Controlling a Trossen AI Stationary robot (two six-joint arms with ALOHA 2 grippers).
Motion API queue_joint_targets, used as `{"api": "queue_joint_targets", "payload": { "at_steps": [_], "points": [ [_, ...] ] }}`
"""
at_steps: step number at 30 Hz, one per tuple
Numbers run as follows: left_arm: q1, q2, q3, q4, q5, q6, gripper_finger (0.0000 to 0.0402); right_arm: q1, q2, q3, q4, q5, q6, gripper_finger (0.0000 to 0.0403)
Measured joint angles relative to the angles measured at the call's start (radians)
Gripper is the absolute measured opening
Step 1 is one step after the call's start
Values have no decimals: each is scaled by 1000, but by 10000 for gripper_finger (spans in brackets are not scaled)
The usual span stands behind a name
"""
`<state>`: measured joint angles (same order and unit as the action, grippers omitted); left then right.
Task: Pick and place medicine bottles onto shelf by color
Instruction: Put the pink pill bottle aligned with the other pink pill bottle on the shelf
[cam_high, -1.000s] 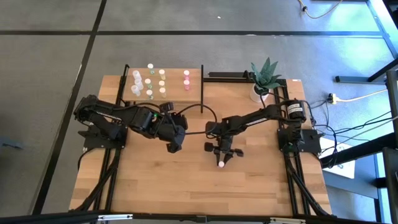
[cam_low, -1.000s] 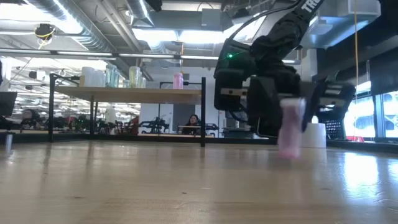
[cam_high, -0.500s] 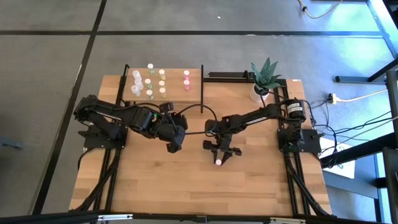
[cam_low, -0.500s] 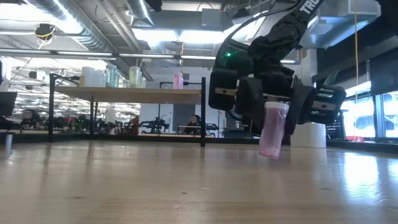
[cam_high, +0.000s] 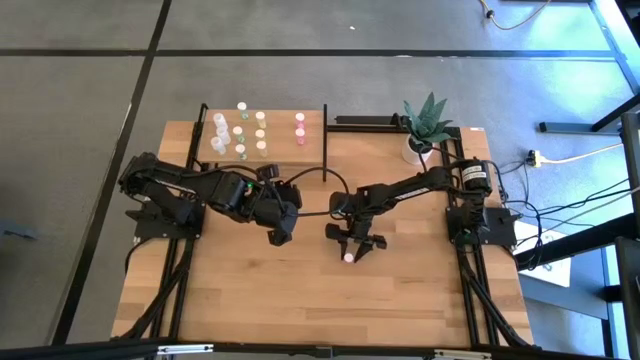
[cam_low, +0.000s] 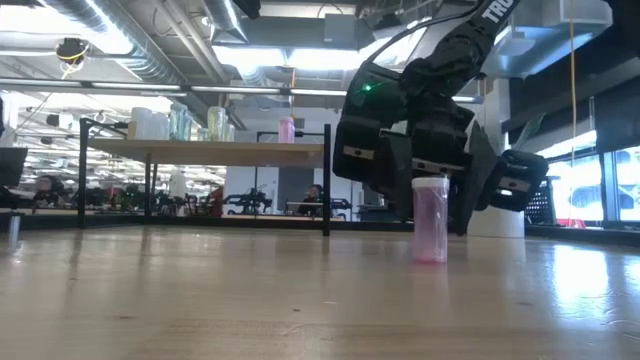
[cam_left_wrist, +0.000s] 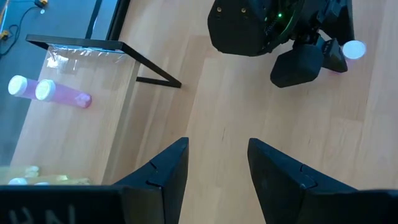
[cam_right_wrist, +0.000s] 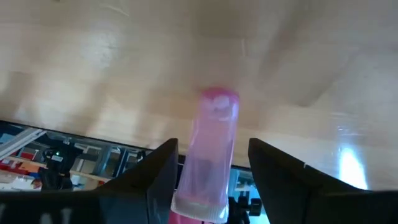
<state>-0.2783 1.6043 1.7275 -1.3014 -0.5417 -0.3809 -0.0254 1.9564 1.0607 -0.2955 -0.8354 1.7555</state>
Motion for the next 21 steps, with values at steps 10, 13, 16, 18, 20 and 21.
{"api": "queue_joint_targets", "payload": {
  "at_steps": [10,13,16,18,20,21],
  "points": [
    [0,0,0,0,0,-2,158,-27,0,0,-1,-60,3,198],
    [0,0,0,0,0,-3,158,-36,-2,0,0,-69,5,198],
    [0,0,0,0,1,-3,158,-36,-4,0,1,-76,6,198],
    [0,0,0,0,1,-3,158,-37,-4,0,1,-75,5,198],
    [0,1,0,0,1,-4,158,-37,-4,0,1,-75,-8,198],
    [0,1,0,0,1,-5,158,-39,-4,0,1,-74,-20,198]
  ]
}}
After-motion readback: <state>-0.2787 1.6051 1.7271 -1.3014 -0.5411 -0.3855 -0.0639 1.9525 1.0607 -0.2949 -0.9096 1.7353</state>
